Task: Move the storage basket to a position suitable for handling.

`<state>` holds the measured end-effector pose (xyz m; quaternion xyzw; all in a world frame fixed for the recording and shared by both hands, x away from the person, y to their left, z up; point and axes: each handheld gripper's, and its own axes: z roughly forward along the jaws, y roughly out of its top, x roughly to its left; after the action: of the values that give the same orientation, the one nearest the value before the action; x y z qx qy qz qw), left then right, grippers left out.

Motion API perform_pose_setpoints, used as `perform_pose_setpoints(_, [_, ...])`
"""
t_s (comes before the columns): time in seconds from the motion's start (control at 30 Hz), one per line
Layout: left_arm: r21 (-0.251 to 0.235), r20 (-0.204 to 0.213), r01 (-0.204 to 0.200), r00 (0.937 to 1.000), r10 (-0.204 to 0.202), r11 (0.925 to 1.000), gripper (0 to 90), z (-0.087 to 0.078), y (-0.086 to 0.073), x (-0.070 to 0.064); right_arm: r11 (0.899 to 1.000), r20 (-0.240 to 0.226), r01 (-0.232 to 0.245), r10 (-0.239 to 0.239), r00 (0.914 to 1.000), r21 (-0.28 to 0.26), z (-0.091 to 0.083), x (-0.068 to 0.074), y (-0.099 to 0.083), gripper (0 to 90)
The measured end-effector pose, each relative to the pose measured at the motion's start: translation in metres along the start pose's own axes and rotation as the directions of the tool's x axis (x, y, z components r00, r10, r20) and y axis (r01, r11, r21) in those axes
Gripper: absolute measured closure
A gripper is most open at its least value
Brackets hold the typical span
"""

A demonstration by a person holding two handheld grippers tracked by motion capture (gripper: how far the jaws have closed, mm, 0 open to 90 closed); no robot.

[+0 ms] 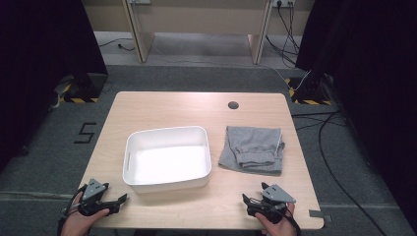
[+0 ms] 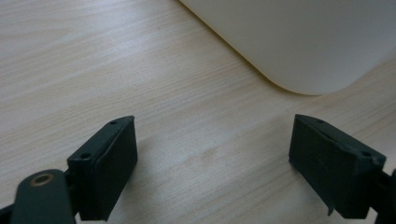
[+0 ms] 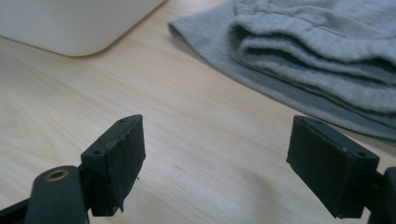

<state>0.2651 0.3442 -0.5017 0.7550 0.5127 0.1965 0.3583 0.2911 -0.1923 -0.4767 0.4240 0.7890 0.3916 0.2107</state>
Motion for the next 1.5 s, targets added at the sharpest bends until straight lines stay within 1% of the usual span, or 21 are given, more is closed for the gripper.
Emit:
perform_pose_setpoints(0.03, [-0.005,0.015,-0.018,0.9997,0.018,0.9998,16.0,0.001,0.001,-0.004,0.999,-0.018,0.032,-0.032,0.9993,-0.002,0.004,0.005,0.005,21.3])
perform_pose_setpoints(0.1, [-0.013,0.019,-0.023,0.9996,0.023,0.9997,16.7,0.002,0.003,-0.007,0.999,-0.037,0.041,-0.041,0.9985,0.0,0.008,0.01,0.01,24.2])
perform_pose_setpoints(0.13, [-0.024,0.032,-0.02,0.9993,0.021,0.9995,16.7,0.001,0.004,-0.009,0.999,-0.046,0.047,-0.047,0.9978,-0.004,0.01,0.013,0.012,24.3])
perform_pose_setpoints(0.2, [-0.032,0.04,-0.029,0.9987,0.03,0.9991,16.7,0.001,0.005,-0.011,0.998,-0.054,0.055,-0.055,0.997,-0.005,0.012,0.016,0.015,24.3])
perform_pose_setpoints(0.23, [-0.048,0.048,-0.05,0.9975,0.052,0.9976,16.7,0.0,0.008,-0.015,0.997,-0.074,0.072,-0.073,0.9946,-0.008,0.016,0.021,0.019,24.4])
perform_pose_setpoints(0.33, [-0.058,0.052,-0.058,0.9968,0.061,0.9966,16.7,-0.001,0.011,-0.018,0.996,-0.087,0.091,-0.091,0.992,-0.008,0.021,0.027,0.023,24.8])
perform_pose_setpoints(0.4, [-0.075,0.058,-0.068,0.9957,0.072,0.9949,17.1,-0.001,0.015,-0.02,0.993,-0.114,0.119,-0.12,0.9862,-0.012,0.03,0.036,0.03,25.8])
perform_pose_setpoints(0.5, [-0.087,0.07,-0.067,0.9949,0.073,0.9939,18.7,0.001,0.019,-0.023,0.991,-0.151,0.134,-0.135,0.9792,-0.017,0.04,0.047,0.038,28.0])
perform_pose_setpoints(0.53, [-0.087,0.07,-0.067,0.9949,0.073,0.9939,19.1,0.001,0.019,-0.023,0.991,-0.151,0.134,-0.135,0.9792,-0.017,0.04,0.047,0.038,28.0])
perform_pose_setpoints(0.6, [-0.094,0.081,-0.074,0.9934,0.081,0.9929,20.5,0.003,0.022,-0.025,0.987,-0.185,0.159,-0.162,0.9694,-0.031,0.048,0.055,0.043,32.2])
perform_pose_setpoints(0.7, [-0.098,0.095,-0.096,0.9899,0.105,0.9905,22.7,0.006,0.025,-0.027,0.98,-0.207,0.196,-0.201,0.9575,-0.046,0.057,0.064,0.049,35.4])
perform_pose_setpoints(0.73, [-0.102,0.105,-0.102,0.988,0.113,0.9895,23.5,0.008,0.026,-0.027,0.98,-0.21,0.196,-0.201,0.9567,-0.045,0.059,0.066,0.05,36.2])
perform_pose_setpoints(0.8, [-0.096,0.123,-0.112,0.9847,0.123,0.9891,24.0,0.011,0.028,-0.028,0.983,-0.209,0.178,-0.184,0.9603,-0.05,0.064,0.068,0.052,38.0])
perform_pose_setpoints(0.87, [-0.094,0.134,-0.116,0.9827,0.128,0.9888,24.8,0.012,0.029,-0.029,0.983,-0.222,0.175,-0.184,0.9575,-0.057,0.067,0.071,0.055,39.8])
perform_pose_setpoints(0.97, [-0.094,0.114,-0.133,0.9831,0.143,0.9866,23.7,0.014,0.032,-0.03,0.979,-0.225,0.187,-0.199,0.9538,-0.075,0.072,0.074,0.06,42.2])
perform_pose_setpoints(1.0, [-0.094,0.111,-0.136,0.983,0.146,0.9863,24.2,0.014,0.032,-0.03,0.976,-0.227,0.199,-0.214,0.9502,-0.085,0.075,0.076,0.062,40.9])
perform_pose_setpoints(1.07, [-0.098,0.11,-0.127,0.9845,0.137,0.9871,24.5,0.016,0.034,-0.029,0.972,-0.207,0.225,-0.236,0.9496,-0.074,0.077,0.077,0.065,40.2])
perform_pose_setpoints(1.3, [-0.096,0.098,-0.136,0.9846,0.145,0.9861,25.2,0.028,0.046,-0.028,0.976,-0.191,0.211,-0.219,0.9568,-0.063,0.084,0.07,0.071,39.9])
perform_pose_setpoints(1.37, [-0.095,0.092,-0.137,0.985,0.146,0.986,25.1,0.032,0.05,-0.028,0.978,-0.184,0.196,-0.205,0.9613,-0.067,0.085,0.067,0.074,39.5])
perform_pose_setpoints(1.43, [-0.092,0.091,-0.135,0.9855,0.144,0.9865,25.0,0.035,0.053,-0.028,0.978,-0.184,0.195,-0.206,0.9613,-0.072,0.087,0.064,0.077,39.1])
perform_pose_setpoints(1.5, [-0.089,0.087,-0.139,0.9854,0.147,0.9863,25.0,0.038,0.056,-0.028,0.981,-0.192,0.18,-0.19,0.9629,-0.067,0.088,0.06,0.079,39.1])
